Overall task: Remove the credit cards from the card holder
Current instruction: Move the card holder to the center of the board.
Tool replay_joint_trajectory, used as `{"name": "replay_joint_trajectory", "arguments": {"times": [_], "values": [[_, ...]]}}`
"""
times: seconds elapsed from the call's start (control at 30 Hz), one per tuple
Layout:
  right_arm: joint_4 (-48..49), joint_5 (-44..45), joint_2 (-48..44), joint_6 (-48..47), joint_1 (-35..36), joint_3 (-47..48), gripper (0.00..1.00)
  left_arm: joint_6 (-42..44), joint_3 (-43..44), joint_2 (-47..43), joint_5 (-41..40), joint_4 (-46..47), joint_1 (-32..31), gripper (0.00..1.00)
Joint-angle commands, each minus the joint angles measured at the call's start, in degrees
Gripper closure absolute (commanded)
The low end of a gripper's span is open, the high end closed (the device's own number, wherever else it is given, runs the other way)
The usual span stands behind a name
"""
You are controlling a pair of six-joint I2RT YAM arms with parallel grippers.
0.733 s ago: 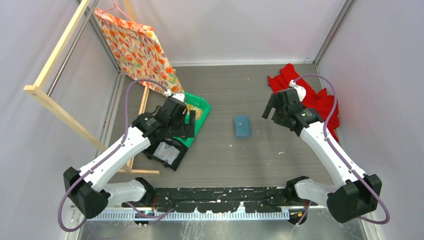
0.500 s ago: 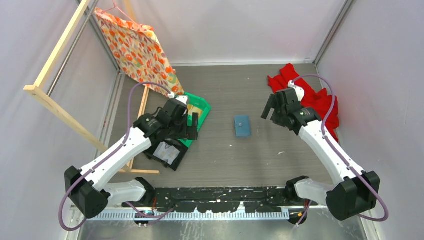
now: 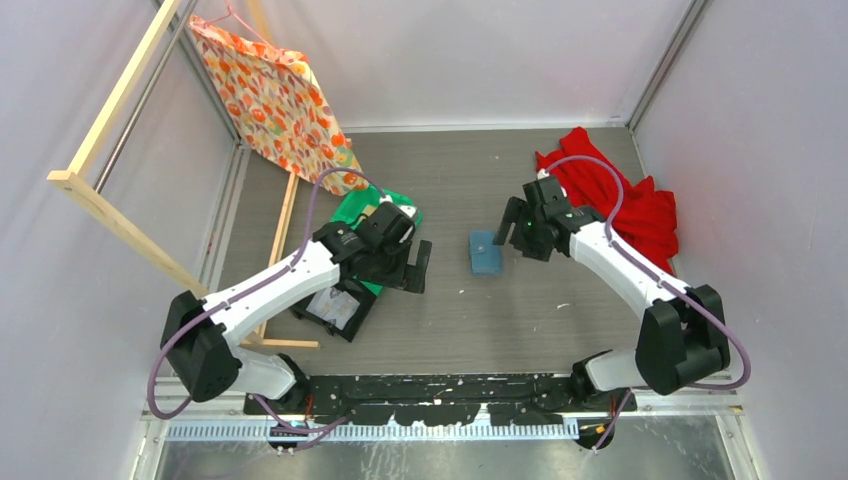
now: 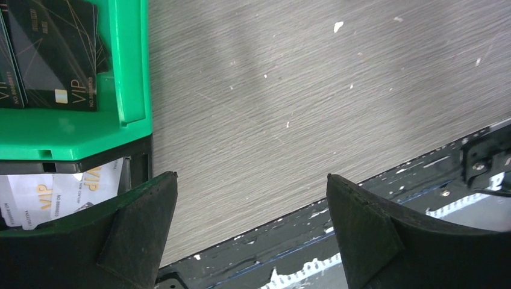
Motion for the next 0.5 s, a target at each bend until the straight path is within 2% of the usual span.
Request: {"name": "replay_joint_trajectory", "arguments": {"times": [0.0, 0.1, 0.33, 0.47], "values": [[8.77, -7.49, 3.65, 2.16, 0.94, 2.31, 0.36, -3.77, 2.7, -2.03, -0.9, 2.43, -0.17, 0.05], [10.37, -9.33, 8.51, 2.14, 1.95, 4.68, 0.49, -5.3, 2.08, -2.99, -1.19, 3.05, -0.17, 0.06], [9.37, -8.62, 17.96, 1.64, 3.8, 9.31, 0.51, -6.22, 1.05, -4.01, -3.67, 1.92, -0.17, 0.06], [10.69, -9.27, 19.9, 2.66, 4.44, 8.81, 0.54, -6.44, 1.12, -4.17, -4.08, 0.82, -0.17, 0.06]]}}
